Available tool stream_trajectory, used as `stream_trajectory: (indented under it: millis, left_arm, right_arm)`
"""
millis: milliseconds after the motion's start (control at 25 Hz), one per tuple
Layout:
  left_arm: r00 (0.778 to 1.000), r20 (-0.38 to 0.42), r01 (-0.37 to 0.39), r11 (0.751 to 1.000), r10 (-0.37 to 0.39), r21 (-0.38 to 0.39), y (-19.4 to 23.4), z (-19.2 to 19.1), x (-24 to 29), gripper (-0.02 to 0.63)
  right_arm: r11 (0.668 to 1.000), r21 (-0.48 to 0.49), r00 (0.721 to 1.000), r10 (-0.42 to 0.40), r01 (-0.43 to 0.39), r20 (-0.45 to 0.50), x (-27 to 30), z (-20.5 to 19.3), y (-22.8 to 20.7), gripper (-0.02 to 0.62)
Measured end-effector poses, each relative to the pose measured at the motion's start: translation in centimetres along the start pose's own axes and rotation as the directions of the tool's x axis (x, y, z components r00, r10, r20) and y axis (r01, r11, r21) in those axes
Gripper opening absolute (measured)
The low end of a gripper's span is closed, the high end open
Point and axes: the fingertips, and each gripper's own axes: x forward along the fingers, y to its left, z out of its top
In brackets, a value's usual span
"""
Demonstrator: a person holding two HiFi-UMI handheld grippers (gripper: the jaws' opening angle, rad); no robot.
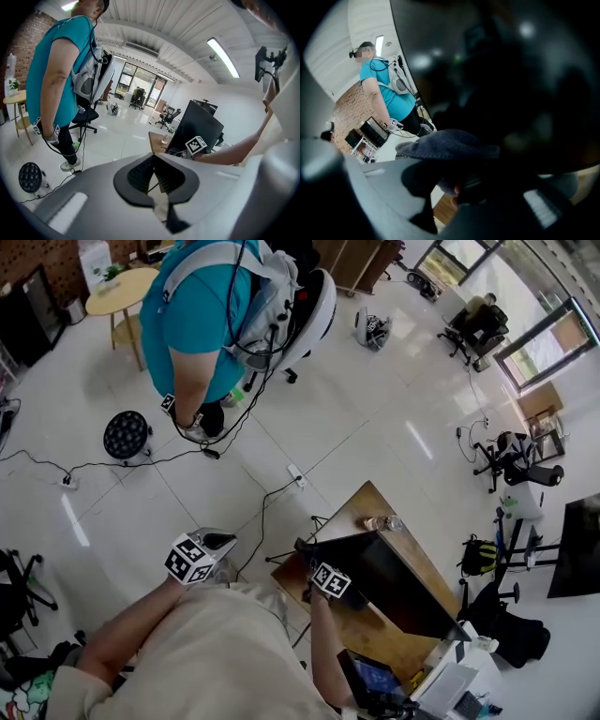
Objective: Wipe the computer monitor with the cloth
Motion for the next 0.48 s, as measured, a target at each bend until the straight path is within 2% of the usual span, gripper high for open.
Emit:
stream_trajectory:
  millis: [480]
  left_arm:
    - [0.999, 0.015, 0.039, 0.999, -0.039, 0.006, -1.0, 0.8, 1.1, 0.002]
  right_arm:
    - [0.997, -0.011, 0.980, 0.077, -0.076, 0.181, -5.4, 6.8, 4.2, 0.083]
